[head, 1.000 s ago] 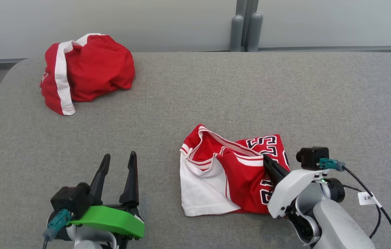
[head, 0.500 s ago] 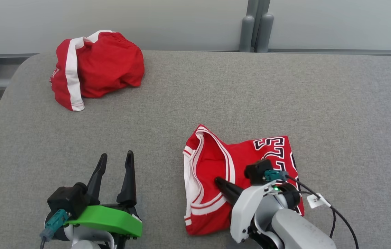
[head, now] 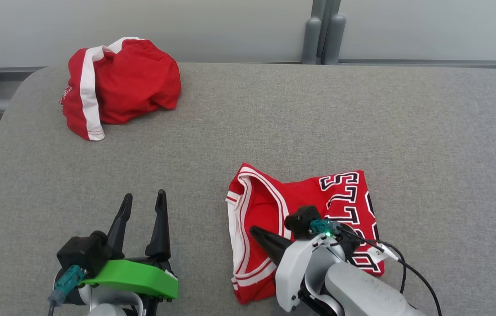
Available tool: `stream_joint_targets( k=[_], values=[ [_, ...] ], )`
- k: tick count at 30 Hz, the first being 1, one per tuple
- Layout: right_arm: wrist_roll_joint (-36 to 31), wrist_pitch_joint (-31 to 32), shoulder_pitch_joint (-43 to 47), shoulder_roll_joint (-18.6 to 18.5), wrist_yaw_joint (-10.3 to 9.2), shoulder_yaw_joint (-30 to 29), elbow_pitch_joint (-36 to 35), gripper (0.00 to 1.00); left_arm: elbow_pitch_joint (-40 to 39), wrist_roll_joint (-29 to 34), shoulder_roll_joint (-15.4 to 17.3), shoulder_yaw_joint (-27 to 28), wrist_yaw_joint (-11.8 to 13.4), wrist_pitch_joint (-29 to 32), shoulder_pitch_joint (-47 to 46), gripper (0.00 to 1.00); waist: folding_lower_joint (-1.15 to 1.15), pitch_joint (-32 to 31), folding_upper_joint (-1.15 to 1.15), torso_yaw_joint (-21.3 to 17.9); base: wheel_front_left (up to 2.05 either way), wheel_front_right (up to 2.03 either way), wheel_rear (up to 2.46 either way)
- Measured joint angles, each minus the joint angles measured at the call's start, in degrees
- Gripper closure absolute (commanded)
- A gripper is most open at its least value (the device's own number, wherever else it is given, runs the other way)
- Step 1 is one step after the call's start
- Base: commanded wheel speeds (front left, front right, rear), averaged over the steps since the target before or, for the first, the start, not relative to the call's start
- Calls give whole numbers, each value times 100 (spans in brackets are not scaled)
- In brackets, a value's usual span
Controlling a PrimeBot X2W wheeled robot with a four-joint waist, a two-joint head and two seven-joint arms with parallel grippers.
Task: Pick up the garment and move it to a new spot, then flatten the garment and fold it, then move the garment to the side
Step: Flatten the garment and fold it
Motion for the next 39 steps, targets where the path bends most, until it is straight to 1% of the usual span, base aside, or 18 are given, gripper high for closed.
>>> stream_joint_targets(
  k=[8, 14, 19, 22, 28, 32, 36, 39],
  values=[
    [-54, -316, -265, -45, 0, -389, -113, 100, 7, -26, -2, 1, 20, -10, 5, 0, 0, -52, 0, -74, 0, 0, 0],
    [-96, -377, -338, -119, 0, -1028, -47, 100, 12, -37, -15, -15, 20, -26, 5, 0, 0, -52, 0, -33, 0, 0, 0],
    [-216, -379, -532, -125, 0, -1458, 328, 100, 7, -35, -41, -60, -8, -25, -55, 0, 0, -9, 0, 118, 0, 0, 0],
    [-254, -367, -710, -90, 0, -1550, 638, 100, 5, -24, -57, -73, -11, -25, -105, 0, 0, 29, 0, 262, 0, 0, 0],
    [-227, -336, -982, -2, 1, -1312, 1042, 100, 24, -19, -104, -85, -37, -32, -157, 0, 0, 129, 0, 589, 0, 0, 0],
    [24, -336, -1049, 4, 1, -922, 1050, 100, 55, -2, -142, -90, -62, -49, -188, 0, 0, 213, 0, 772, 0, 0, 0],
    [216, -343, -1095, 8, 1, -513, 1047, 100, 91, 3, -168, -76, -86, -58, -194, 0, 0, 301, 0, 867, 0, 0, 0],
    [342, -379, -1156, 10, 0, -275, 1028, 100, 111, 3, -188, -59, -90, -62, -203, 0, 0, 335, 0, 862, 0, 0, 0]
  ],
)
